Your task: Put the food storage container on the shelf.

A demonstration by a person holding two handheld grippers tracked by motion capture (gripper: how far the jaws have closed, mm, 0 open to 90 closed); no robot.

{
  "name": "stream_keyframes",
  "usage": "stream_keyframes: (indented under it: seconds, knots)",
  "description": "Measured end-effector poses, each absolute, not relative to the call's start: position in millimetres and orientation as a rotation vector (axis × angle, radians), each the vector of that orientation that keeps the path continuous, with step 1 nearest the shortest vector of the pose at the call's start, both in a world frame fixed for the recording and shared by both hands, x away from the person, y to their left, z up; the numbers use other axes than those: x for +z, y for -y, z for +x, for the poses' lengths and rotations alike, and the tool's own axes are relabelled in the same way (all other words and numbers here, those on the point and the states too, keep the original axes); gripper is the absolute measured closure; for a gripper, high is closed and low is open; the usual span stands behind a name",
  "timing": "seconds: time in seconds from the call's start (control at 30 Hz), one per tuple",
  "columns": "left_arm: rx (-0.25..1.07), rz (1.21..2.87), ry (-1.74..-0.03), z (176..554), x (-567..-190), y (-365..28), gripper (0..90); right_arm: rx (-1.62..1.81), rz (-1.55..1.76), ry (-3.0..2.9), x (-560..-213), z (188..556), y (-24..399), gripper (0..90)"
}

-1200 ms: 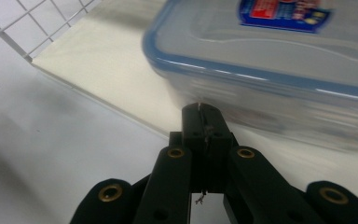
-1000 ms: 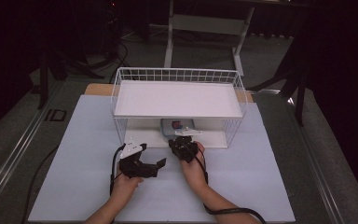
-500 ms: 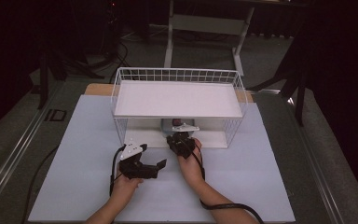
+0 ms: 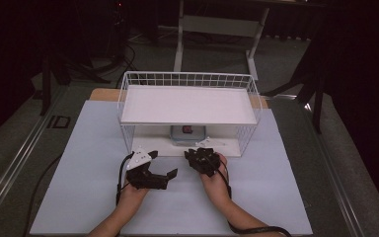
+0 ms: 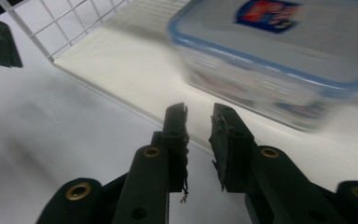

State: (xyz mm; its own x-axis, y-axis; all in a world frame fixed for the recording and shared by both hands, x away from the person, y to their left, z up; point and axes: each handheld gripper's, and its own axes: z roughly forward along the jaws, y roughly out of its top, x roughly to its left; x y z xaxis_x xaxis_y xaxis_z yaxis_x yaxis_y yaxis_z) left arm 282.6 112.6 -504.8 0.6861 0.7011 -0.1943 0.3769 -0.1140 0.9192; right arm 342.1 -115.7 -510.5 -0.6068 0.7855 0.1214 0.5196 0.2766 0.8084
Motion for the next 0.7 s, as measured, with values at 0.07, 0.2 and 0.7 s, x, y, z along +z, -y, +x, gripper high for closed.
stream_keyframes:
  seconds: [0.07, 0.2, 0.7]
  knots:
    - [0.345, 1.727, -0.866, 282, -504, -113, 1.2, 1.254, 1.201, -2.243, -509, 341, 120, 71.9]
    - [0.313, 1.727, -0.786, 278, -497, -112, 1.2, 1.324, 1.204, -2.219, -500, 332, 140, 53.4]
    - [0.252, 1.735, -0.714, 264, -477, -119, 1.2, 1.458, 1.086, -2.205, -484, 298, 178, 14.2]
